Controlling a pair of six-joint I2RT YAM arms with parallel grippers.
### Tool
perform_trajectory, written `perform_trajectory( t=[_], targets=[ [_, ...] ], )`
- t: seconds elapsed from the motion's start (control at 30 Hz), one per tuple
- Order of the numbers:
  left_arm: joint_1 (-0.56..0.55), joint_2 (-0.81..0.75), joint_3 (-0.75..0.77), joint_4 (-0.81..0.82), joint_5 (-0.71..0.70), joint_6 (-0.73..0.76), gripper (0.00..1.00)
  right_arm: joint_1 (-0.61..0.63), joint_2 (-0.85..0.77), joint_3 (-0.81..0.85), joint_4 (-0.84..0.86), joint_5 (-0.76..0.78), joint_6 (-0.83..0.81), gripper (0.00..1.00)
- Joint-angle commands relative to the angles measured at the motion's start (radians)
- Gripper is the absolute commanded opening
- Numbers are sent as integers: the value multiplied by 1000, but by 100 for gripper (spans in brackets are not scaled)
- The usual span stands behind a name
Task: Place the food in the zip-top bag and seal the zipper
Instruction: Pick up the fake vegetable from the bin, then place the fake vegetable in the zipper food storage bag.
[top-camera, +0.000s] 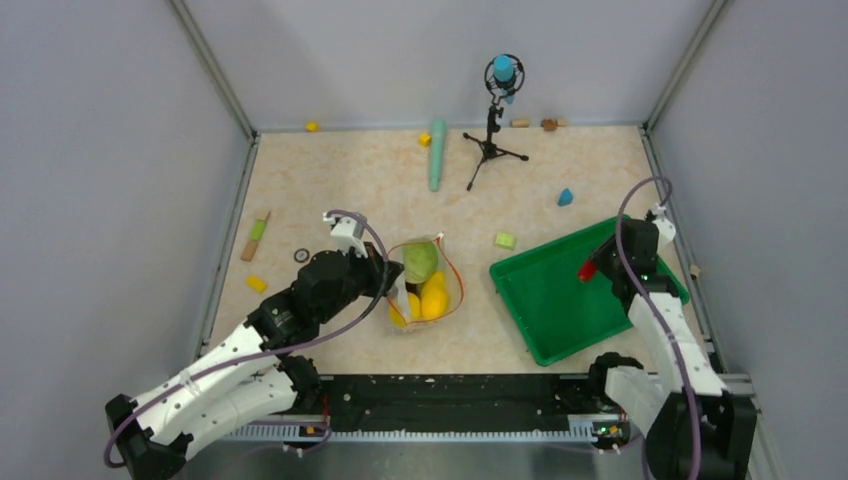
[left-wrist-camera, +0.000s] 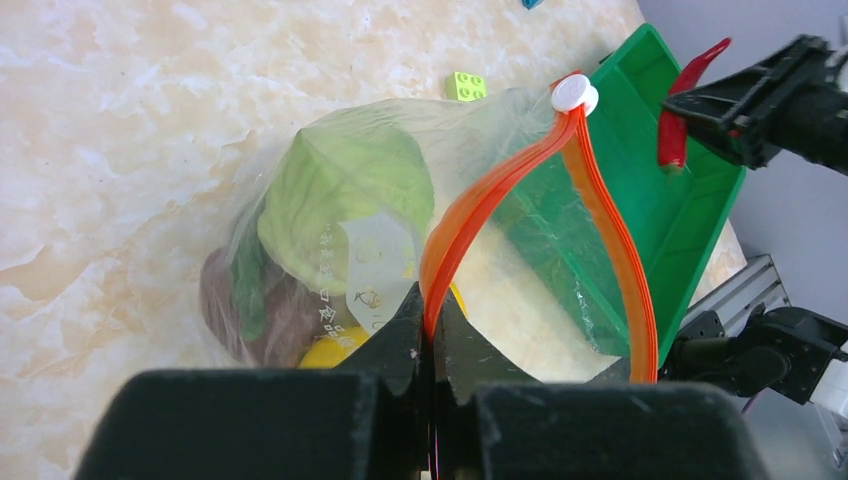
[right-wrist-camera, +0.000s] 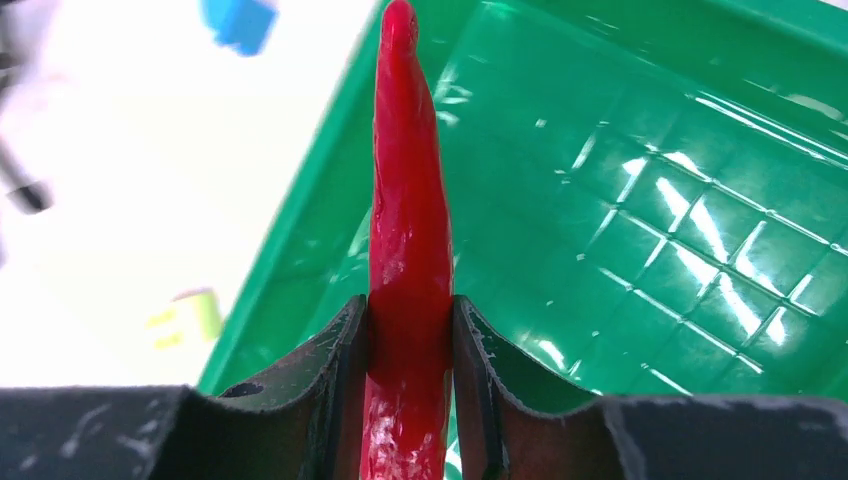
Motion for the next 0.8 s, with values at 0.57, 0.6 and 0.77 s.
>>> perform_trajectory(
  t=[0.57,0.6,0.77],
  targets=[
    [-3,30,21,35,-36,13,0,1052,-71,263,304,-466,-235,0],
    [-3,25,15,39,-35,16,0,1070,-35,277,342,-490,-231,0],
    [-3,15,10,44,-21,15,0,1086,90,320,479,-411,-245,0]
  ],
)
